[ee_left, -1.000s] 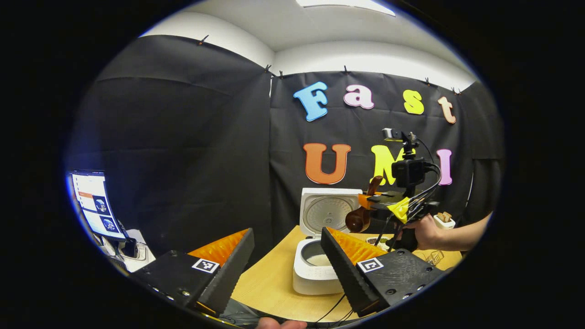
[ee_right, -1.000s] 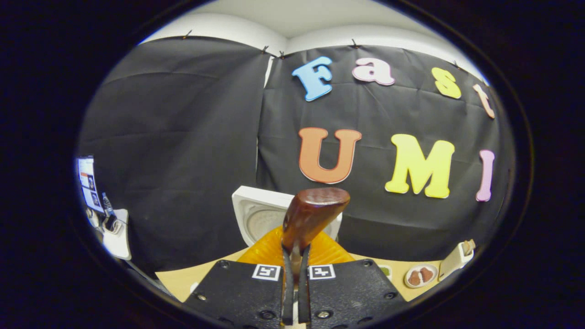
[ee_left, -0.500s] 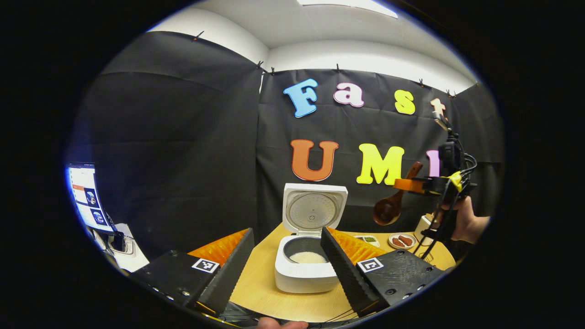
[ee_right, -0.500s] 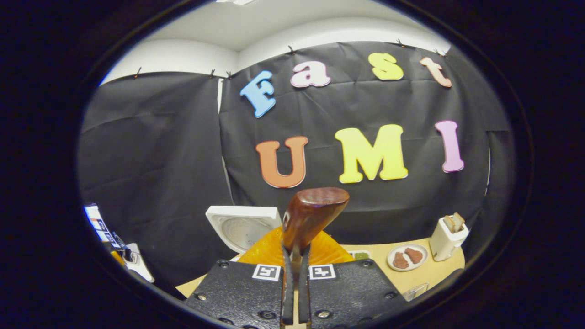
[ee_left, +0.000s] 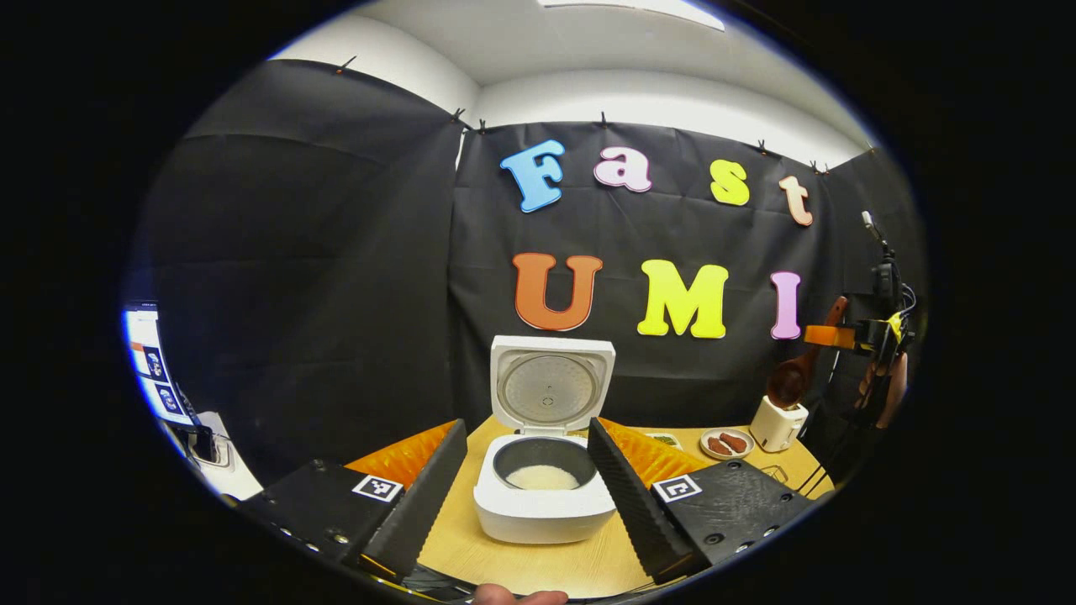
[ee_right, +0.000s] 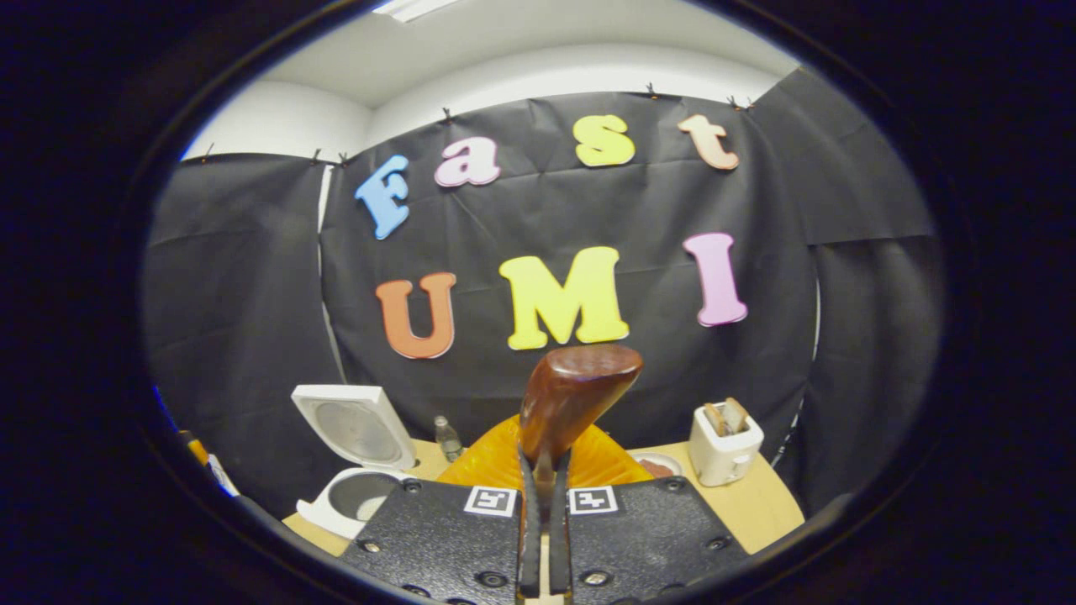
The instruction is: Close the left gripper, press the button to open the rice cooker; take a wooden spoon from the chopstick holder with the right hand, scoop a spoonful of rice and pour it into the rice cooker, then put the wooden spoon back into the chopstick holder.
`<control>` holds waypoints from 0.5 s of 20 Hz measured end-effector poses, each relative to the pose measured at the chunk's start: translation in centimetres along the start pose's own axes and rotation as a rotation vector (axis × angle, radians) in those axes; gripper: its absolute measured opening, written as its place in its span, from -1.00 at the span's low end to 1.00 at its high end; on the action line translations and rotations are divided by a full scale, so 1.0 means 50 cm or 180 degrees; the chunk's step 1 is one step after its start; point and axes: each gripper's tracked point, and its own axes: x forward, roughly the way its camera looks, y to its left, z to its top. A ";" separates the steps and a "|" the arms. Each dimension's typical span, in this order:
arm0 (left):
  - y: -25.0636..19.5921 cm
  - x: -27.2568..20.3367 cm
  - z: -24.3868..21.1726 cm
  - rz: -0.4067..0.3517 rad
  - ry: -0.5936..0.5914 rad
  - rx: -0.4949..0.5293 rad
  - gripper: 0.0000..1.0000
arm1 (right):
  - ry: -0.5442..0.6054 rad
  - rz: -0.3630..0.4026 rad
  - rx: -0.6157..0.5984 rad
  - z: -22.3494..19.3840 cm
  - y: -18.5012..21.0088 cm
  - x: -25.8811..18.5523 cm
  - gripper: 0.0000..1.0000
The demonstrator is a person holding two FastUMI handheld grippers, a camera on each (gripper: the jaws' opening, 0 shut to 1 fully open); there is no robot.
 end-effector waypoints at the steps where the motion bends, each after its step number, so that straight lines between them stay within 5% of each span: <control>1: -0.011 0.004 0.001 -0.0014 -0.0003 -0.0013 0.86 | 0.0010 -0.0101 -0.0005 -0.002 -0.041 -0.006 -0.82; 10: -0.110 0.050 0.008 -0.0119 0.0074 0.0019 0.86 | 0.0338 -0.0654 0.0237 -0.126 -0.278 0.001 -0.82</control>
